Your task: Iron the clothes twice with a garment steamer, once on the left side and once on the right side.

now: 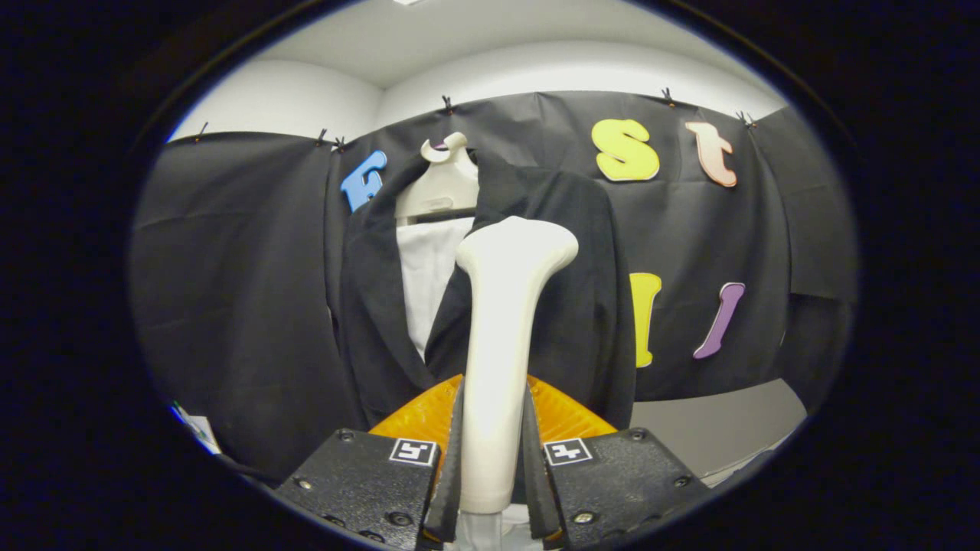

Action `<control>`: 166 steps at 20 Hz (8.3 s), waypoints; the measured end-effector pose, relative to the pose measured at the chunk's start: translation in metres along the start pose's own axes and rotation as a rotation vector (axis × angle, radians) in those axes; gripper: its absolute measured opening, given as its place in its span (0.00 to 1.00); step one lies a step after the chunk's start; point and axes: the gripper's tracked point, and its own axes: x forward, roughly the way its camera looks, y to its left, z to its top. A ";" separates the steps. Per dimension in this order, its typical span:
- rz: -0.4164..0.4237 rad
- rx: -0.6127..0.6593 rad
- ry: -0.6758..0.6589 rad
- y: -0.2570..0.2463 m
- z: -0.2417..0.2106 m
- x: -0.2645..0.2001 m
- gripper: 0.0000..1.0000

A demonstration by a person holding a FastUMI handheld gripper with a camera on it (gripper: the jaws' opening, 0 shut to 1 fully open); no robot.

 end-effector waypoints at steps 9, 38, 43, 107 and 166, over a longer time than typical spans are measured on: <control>-0.011 -0.002 0.104 -0.005 -0.062 0.004 0.38; -0.003 -0.025 0.548 -0.007 -0.315 -0.017 0.38; -0.004 -0.020 0.525 -0.008 -0.300 -0.021 0.38; 0.144 -0.170 0.421 0.147 -0.202 0.044 0.38; -0.189 0.132 0.414 -0.230 -0.306 -0.297 0.38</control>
